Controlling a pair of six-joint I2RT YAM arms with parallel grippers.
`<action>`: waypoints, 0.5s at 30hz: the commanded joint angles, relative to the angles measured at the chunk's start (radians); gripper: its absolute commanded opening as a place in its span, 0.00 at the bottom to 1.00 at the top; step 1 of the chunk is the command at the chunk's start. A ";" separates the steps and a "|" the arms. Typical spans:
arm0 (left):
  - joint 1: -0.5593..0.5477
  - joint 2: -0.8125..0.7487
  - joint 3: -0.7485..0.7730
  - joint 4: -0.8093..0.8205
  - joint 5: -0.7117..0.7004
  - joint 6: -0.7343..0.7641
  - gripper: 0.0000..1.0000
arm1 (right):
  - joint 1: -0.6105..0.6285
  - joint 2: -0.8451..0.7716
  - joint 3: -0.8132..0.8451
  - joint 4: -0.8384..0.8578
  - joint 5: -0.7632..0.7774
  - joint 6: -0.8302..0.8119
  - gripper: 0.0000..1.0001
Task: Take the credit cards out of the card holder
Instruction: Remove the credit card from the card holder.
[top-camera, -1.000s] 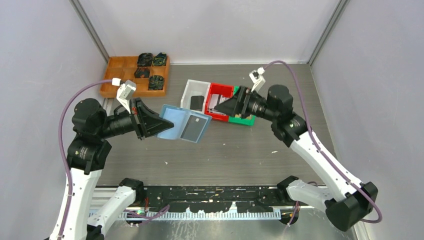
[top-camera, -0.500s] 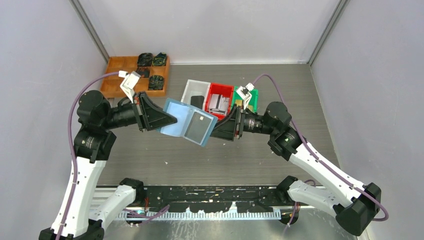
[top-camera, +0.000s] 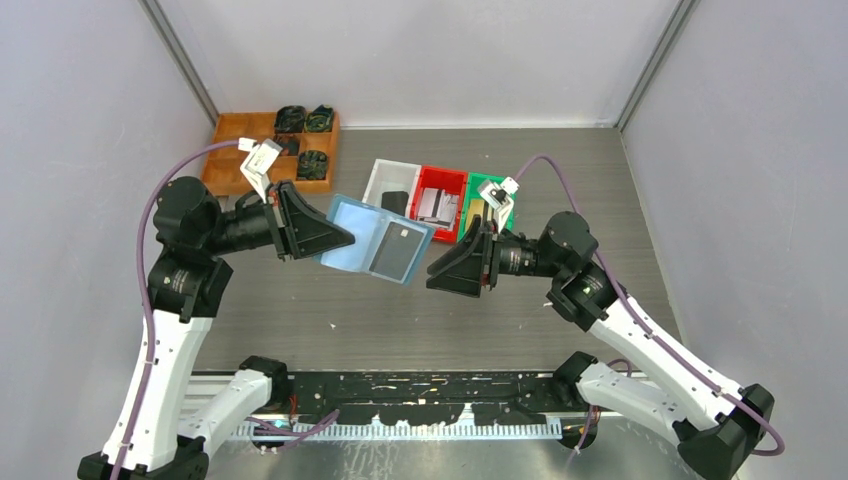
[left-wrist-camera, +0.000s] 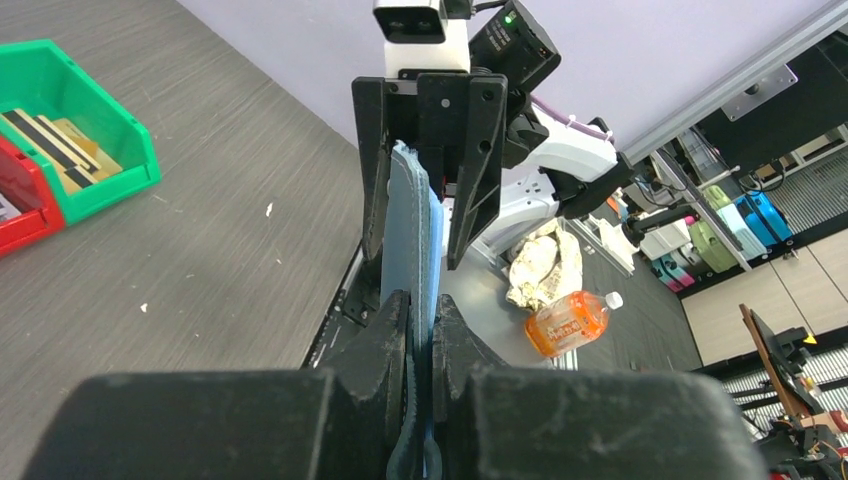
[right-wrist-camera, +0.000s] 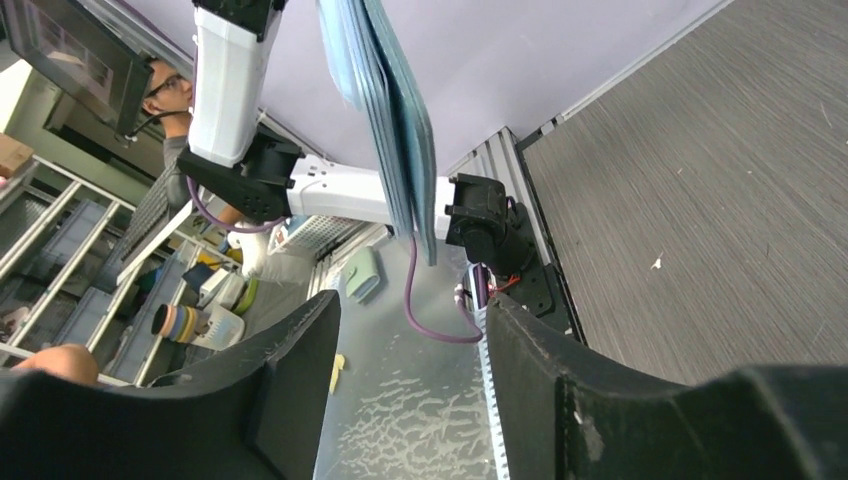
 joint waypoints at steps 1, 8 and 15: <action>0.004 -0.018 0.032 0.068 0.026 -0.026 0.00 | 0.006 0.032 0.047 0.157 -0.009 0.060 0.57; 0.004 -0.020 0.033 0.082 0.033 -0.051 0.00 | 0.006 0.088 0.080 0.243 0.010 0.103 0.41; 0.004 -0.024 0.034 0.083 0.036 -0.055 0.00 | 0.005 0.087 0.077 0.257 0.017 0.114 0.38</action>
